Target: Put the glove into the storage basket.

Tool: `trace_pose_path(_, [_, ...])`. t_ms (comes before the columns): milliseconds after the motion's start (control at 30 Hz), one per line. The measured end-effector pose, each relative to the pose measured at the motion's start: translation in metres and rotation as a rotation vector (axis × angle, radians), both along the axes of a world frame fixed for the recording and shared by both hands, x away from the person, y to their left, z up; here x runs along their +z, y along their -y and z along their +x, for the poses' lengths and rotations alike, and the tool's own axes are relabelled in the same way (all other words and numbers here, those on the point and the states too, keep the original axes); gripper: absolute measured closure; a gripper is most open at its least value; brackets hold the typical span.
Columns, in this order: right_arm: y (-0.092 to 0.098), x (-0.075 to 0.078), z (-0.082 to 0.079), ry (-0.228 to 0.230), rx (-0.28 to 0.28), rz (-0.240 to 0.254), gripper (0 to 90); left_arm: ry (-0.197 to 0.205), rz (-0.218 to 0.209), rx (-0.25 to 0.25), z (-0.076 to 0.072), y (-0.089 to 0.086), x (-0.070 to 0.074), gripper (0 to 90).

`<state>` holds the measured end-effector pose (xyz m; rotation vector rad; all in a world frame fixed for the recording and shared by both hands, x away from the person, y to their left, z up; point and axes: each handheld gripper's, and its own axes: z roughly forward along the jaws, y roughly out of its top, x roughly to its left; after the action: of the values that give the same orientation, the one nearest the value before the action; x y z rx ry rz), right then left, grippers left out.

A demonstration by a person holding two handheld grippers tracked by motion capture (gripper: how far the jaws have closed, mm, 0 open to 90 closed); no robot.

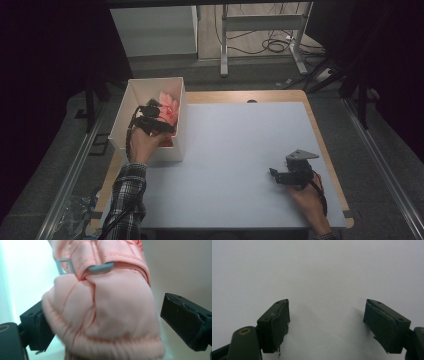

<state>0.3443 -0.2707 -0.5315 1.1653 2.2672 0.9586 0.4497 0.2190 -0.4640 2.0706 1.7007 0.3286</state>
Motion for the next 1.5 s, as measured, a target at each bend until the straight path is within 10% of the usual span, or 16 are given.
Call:
trace_pose_path(700, [0.0, 0.0, 0.0, 0.0, -0.001, 0.0, 21.2, 0.183, -0.018, -0.035, -0.032, -0.004, 0.024, 2.8])
trace_pose_path(1500, [0.0, 0.0, 0.0, -0.001, -0.001, -0.001, 21.3, 0.266, -0.08, -0.101, -0.065, -0.008, 0.033, 2.2])
